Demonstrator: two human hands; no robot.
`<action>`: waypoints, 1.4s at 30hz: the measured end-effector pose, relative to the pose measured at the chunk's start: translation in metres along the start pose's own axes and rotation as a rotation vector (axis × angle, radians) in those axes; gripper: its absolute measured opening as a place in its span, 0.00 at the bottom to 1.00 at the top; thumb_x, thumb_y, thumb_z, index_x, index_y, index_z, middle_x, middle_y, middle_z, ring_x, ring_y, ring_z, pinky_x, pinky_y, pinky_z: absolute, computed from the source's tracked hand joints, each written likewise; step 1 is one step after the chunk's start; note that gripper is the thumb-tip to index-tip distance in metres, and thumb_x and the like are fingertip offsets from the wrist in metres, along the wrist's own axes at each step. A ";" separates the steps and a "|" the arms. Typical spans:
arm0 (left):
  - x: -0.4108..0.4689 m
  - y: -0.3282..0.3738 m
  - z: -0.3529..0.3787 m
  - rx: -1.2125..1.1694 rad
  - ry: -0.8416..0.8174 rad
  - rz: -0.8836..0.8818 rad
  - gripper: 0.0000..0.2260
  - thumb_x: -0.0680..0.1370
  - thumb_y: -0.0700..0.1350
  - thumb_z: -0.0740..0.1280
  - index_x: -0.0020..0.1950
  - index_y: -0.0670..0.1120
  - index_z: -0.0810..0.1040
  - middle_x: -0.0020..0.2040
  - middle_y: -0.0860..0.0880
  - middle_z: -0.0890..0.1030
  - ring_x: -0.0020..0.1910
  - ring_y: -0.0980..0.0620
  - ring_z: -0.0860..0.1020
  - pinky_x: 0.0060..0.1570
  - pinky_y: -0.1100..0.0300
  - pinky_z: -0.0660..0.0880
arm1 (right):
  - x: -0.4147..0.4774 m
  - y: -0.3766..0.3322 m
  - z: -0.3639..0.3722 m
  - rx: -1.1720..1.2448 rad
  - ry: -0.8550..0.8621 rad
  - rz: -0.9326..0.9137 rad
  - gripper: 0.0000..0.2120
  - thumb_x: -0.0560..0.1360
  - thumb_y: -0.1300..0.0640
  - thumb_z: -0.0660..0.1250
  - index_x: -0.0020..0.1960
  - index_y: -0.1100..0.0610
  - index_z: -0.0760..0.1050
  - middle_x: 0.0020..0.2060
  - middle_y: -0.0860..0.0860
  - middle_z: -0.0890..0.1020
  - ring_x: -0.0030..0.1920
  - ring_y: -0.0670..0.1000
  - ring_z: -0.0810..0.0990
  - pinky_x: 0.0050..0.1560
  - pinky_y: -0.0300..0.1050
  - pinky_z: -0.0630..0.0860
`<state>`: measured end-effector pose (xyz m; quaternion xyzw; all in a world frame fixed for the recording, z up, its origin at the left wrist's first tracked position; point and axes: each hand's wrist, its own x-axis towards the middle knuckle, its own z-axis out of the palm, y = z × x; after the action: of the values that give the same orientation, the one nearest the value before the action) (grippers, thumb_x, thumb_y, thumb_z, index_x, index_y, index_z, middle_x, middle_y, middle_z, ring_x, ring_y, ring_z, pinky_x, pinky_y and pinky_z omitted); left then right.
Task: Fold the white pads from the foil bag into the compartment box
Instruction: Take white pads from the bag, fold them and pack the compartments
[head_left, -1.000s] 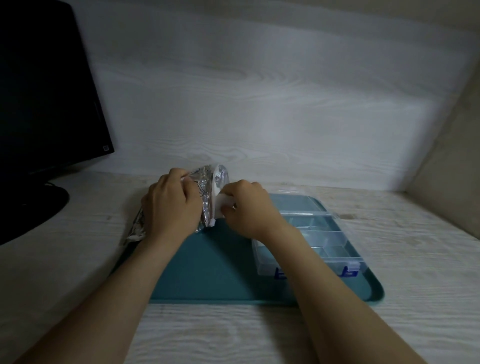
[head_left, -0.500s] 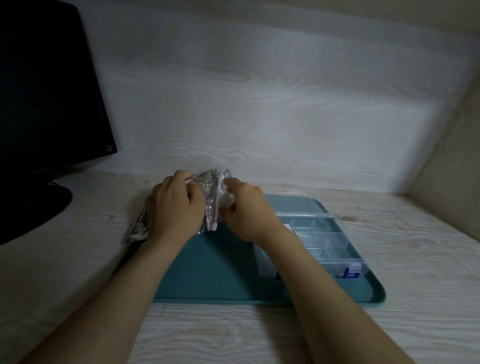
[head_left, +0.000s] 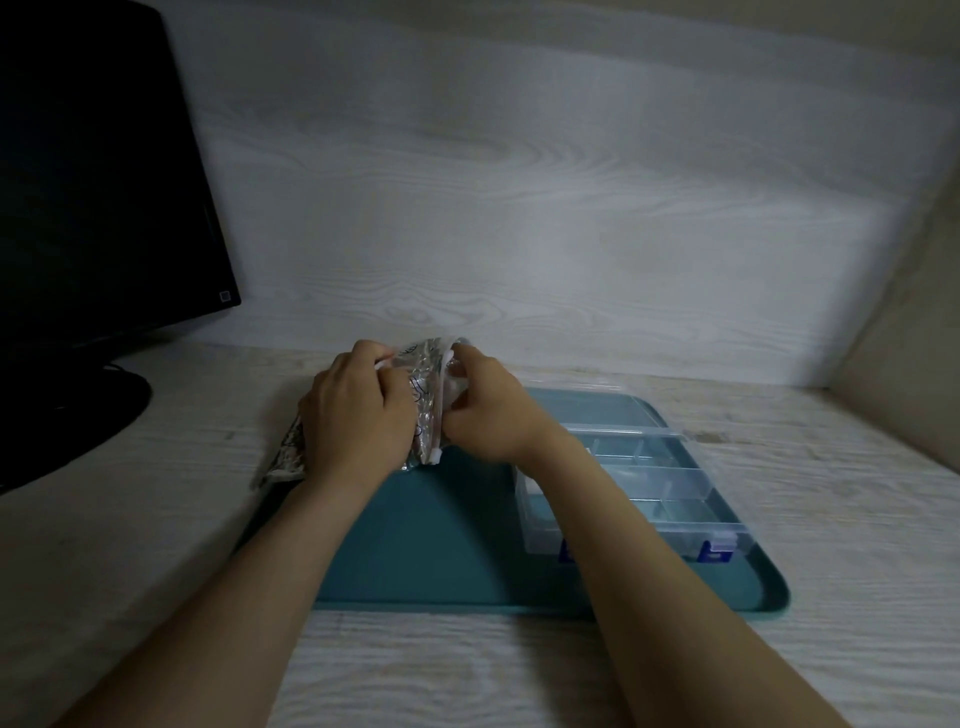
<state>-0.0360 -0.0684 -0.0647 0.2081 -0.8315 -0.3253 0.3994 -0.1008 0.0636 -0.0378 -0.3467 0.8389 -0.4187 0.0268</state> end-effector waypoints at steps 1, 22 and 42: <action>0.000 0.000 0.000 -0.005 0.000 -0.002 0.19 0.76 0.52 0.53 0.58 0.48 0.80 0.56 0.45 0.84 0.56 0.38 0.79 0.58 0.44 0.75 | 0.001 0.002 0.001 0.062 0.004 0.012 0.22 0.69 0.59 0.68 0.62 0.52 0.73 0.51 0.54 0.85 0.50 0.59 0.86 0.50 0.60 0.85; -0.004 0.001 -0.001 0.009 -0.025 0.028 0.13 0.78 0.51 0.53 0.50 0.50 0.76 0.52 0.46 0.83 0.52 0.40 0.78 0.54 0.46 0.73 | -0.002 -0.002 0.004 0.372 0.242 0.125 0.03 0.78 0.63 0.71 0.48 0.60 0.85 0.39 0.59 0.88 0.42 0.63 0.88 0.51 0.63 0.85; -0.001 -0.001 -0.002 0.052 -0.027 -0.004 0.07 0.83 0.45 0.60 0.52 0.49 0.77 0.53 0.46 0.83 0.54 0.39 0.78 0.56 0.46 0.72 | -0.027 -0.007 -0.015 -0.225 0.028 -0.100 0.26 0.70 0.65 0.61 0.66 0.58 0.81 0.56 0.59 0.86 0.58 0.62 0.81 0.51 0.40 0.73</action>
<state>-0.0337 -0.0687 -0.0650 0.2154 -0.8445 -0.3072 0.3821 -0.0816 0.0876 -0.0298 -0.3829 0.8626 -0.3275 -0.0450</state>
